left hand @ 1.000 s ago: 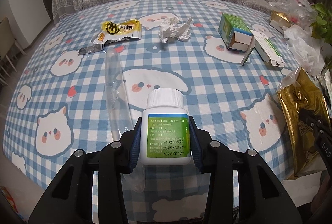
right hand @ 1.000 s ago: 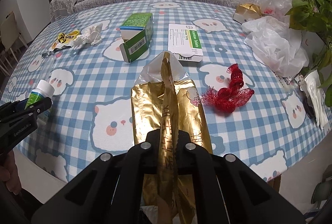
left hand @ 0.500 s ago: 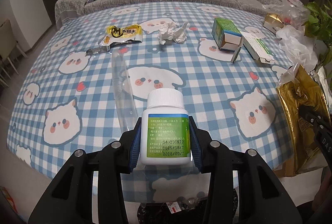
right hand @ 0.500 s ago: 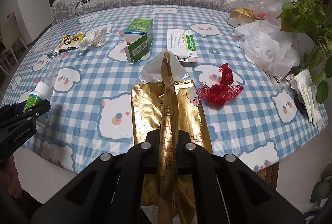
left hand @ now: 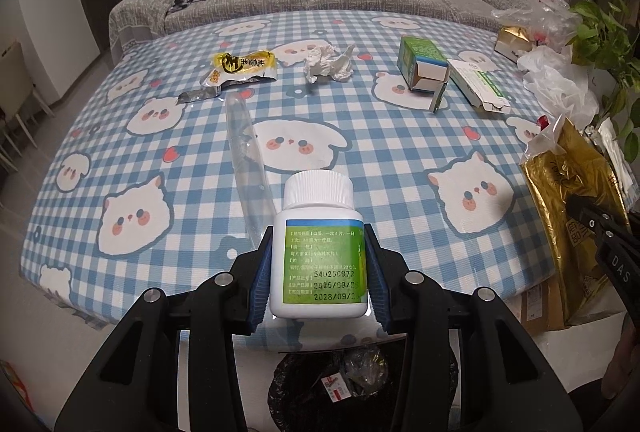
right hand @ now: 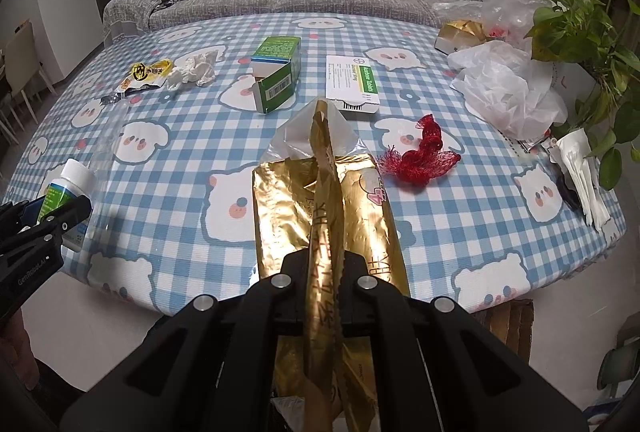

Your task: Collect trash

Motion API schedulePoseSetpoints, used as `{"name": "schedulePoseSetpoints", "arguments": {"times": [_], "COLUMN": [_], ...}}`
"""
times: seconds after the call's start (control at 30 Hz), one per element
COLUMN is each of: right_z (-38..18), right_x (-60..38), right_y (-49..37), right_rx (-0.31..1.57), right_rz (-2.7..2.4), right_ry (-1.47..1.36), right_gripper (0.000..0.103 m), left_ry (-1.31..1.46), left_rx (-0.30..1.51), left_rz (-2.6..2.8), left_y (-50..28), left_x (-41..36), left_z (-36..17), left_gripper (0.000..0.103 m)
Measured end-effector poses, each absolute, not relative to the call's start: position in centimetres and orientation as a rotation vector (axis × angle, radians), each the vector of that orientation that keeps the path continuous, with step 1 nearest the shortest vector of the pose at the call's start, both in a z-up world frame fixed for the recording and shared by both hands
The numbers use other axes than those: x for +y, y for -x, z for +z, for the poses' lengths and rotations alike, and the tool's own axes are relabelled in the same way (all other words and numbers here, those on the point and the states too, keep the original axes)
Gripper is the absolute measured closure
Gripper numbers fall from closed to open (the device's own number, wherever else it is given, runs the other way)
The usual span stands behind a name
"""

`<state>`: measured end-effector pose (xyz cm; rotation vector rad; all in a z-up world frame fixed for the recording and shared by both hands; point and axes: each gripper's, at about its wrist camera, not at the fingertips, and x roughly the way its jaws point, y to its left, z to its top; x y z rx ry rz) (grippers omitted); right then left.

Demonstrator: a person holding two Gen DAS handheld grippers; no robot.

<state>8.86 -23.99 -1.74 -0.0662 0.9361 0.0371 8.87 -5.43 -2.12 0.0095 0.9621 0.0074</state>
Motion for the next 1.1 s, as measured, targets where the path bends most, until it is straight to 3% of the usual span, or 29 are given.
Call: {"name": "schedulePoseSetpoints", "arguments": {"times": [1.1], "right_z": [-0.6], "right_x": [-22.9], "right_y": [-0.1], "right_rx": [0.861], "right_rz": [0.077], "right_ry": [0.084], "right_gripper": [0.100], "left_ry": [0.041], "left_rx": [0.930], "left_rz": [-0.032], "left_y": [0.8], "left_x": [-6.0], "left_z": [-2.0], "left_gripper": [0.063]}}
